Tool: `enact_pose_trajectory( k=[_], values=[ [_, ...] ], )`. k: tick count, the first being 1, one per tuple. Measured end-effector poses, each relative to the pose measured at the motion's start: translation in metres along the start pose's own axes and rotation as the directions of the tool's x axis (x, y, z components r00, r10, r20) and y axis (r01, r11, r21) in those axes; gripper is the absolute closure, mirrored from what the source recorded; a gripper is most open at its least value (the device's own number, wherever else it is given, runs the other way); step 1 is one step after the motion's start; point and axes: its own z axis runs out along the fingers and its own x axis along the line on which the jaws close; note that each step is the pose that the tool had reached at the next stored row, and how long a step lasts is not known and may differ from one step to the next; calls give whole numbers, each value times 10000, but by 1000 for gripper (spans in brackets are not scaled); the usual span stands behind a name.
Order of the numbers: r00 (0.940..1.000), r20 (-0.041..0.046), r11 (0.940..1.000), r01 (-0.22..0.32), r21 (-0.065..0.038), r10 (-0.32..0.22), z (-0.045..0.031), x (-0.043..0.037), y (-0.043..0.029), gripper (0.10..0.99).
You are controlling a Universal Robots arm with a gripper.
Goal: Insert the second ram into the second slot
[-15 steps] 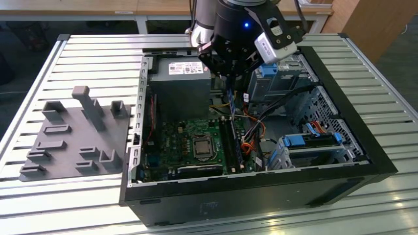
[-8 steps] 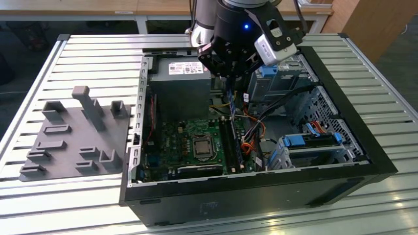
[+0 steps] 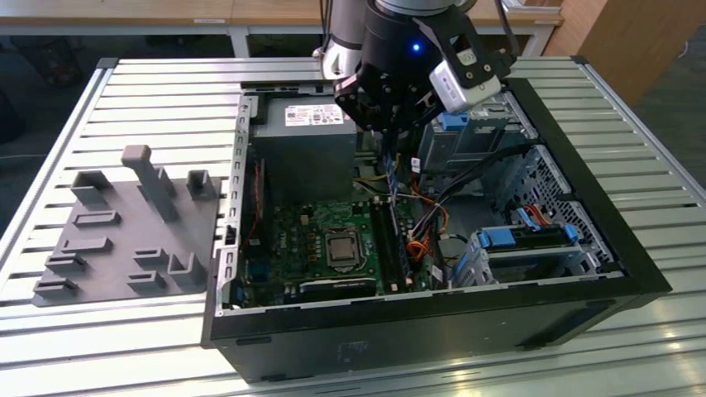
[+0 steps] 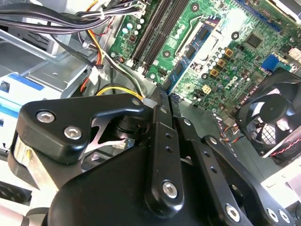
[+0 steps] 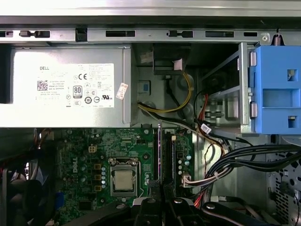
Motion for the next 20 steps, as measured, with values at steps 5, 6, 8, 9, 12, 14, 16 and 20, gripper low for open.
enact_pose_trajectory(
  k=[5, 6, 8, 9, 12, 14, 16, 20],
  values=[
    [10000, 1, 10000, 0, -1, 0, 11, 0, -6, 953],
    [10000, 1, 10000, 0, -1, 0, 13, 0, -8, 953],
    [10000, 1, 10000, 0, -1, 0, 17, 0, -10, 953],
    [10000, 0, 10000, 0, 0, 0, 19, 0, -12, 953],
    [10000, 0, 10000, 0, -1, 0, 25, 0, -15, 953],
    [10000, 0, 10000, 0, 1, 0, 28, 0, -18, 953],
    [10000, 0, 10000, 0, -1, 0, 32, 0, -20, 953],
    [10000, 0, 10000, 0, 0, 0, 40, 0, -24, 953]
  ],
)
